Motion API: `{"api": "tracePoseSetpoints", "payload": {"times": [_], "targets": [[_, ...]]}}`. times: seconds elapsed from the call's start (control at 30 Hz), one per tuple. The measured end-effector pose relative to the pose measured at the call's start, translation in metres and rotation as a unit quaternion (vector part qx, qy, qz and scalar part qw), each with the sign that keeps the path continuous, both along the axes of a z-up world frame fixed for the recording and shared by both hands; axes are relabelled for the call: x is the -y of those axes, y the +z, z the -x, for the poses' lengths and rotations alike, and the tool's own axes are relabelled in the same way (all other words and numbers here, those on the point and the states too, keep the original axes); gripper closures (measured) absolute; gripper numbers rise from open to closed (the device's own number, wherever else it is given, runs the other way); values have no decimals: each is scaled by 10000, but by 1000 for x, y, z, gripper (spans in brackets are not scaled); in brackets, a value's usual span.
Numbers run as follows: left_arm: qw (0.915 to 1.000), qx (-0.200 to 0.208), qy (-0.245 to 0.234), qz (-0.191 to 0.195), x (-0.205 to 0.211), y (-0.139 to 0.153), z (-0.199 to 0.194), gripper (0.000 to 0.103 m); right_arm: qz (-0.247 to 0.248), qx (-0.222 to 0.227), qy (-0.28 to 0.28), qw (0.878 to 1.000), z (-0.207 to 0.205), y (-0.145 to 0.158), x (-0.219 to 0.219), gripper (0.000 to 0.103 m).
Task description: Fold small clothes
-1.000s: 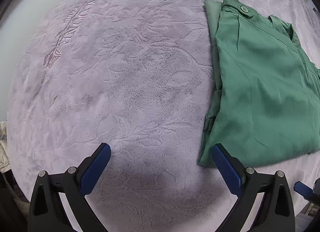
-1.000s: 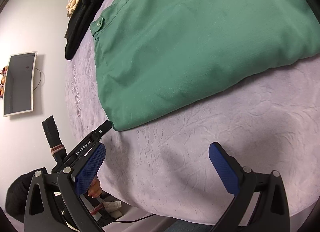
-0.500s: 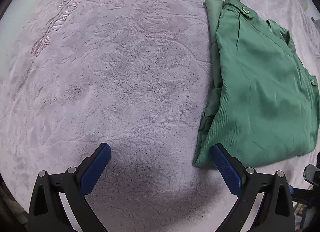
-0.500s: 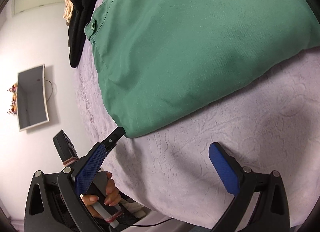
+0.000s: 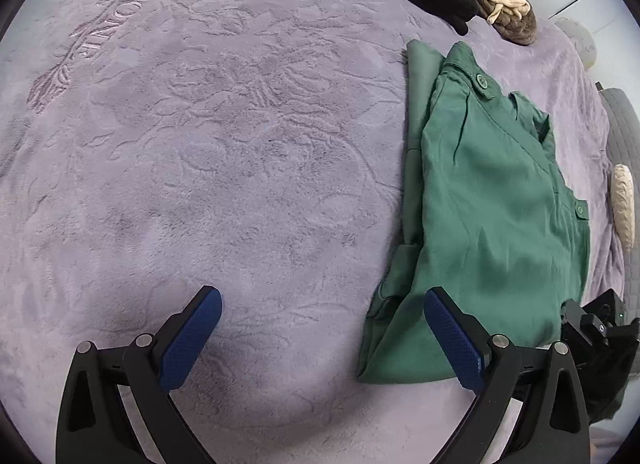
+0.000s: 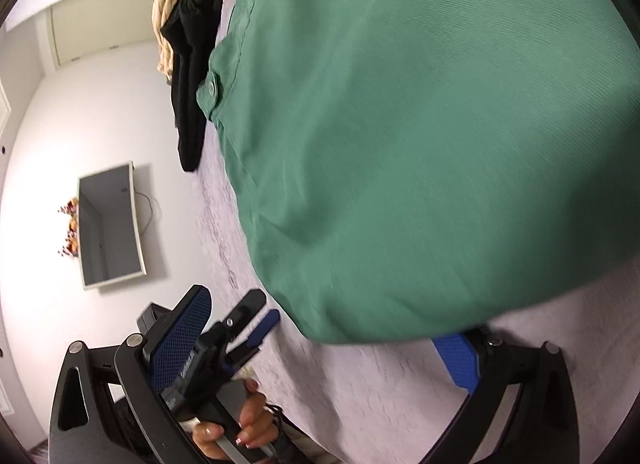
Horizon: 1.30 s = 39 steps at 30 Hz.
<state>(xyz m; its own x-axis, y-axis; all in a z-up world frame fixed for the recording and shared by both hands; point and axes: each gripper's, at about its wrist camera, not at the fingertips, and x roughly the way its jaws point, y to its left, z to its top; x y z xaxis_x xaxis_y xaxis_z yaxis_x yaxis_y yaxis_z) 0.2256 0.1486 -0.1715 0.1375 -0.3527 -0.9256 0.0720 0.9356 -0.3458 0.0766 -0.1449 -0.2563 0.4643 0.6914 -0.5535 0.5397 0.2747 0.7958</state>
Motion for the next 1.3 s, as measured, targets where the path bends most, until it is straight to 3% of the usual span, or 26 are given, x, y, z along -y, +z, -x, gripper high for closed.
{"api": "tracePoseSetpoints", "payload": {"times": [0.13,0.17,0.2,0.23,0.27,0.47,0.63,0.7,0.8,0.93,0.97,1.0,1.03,1.07,1.1,1.13,1.17,1.2,1.3], "targets": [[9976,-190,81,661,13,3,3,2,-214,-74,-358,9991,-3,-2,1,5],[9958,-259,100,874,17,1,-1,2,-274,-98,-438,9986,-2,-3,3,26],[9936,-334,103,1070,20,-1,-6,2,-284,-155,-462,9984,-2,-4,4,63],[9908,-429,81,1283,21,-3,-9,2,-269,-235,-444,9984,-2,-5,6,79],[9870,-536,41,1513,24,-6,-14,2,-323,-234,-426,9983,-2,-6,9,87],[9652,-945,-307,2419,53,-14,-37,2,-271,591,-73,9979,-14,36,17,90],[9509,-1070,-559,2848,90,-15,-56,2,-106,757,291,9966,-21,53,18,90],[9537,-1070,-697,2723,111,-14,-58,2,-87,636,418,9971,-19,47,15,90],[9712,-963,-953,1960,134,-17,-53,2,-24,148,828,9965,-8,34,9,86],[9797,-773,-1084,1501,144,-17,-45,3,337,-262,1307,9905,13,40,23,79],[9825,-724,-1097,1317,148,-16,-44,9,436,-250,1312,9901,17,46,31,66],[9845,-700,-1156,1117,150,-14,-42,12,535,-201,1272,9902,20,53,43,42],[9859,-644,-1247,913,153,-13,-40,19,626,-152,1220,9904,23,59,55,32],[9876,-512,-1339,642,156,-10,-37,34,790,-66,1138,9903,25,68,69,30],[9884,-391,-1415,384,156,-8,-35,44,1006,-4,1087,9890,24,74,80,33],[9883,-285,-1490,173,157,-7,-33,62,1357,54,1053,9851,24,83,93,39],[9887,-211,-1483,112,157,-5,-32,76,1628,132,1032,9812,22,88,102,65],[9897,-212,-1412,129,154,-4,-33,80,1867,159,1041,9768,19,91,109,90],[9933,-189,-1100,306,148,8,-34,90,2477,67,1210,9612,6,80,120,94]]}}
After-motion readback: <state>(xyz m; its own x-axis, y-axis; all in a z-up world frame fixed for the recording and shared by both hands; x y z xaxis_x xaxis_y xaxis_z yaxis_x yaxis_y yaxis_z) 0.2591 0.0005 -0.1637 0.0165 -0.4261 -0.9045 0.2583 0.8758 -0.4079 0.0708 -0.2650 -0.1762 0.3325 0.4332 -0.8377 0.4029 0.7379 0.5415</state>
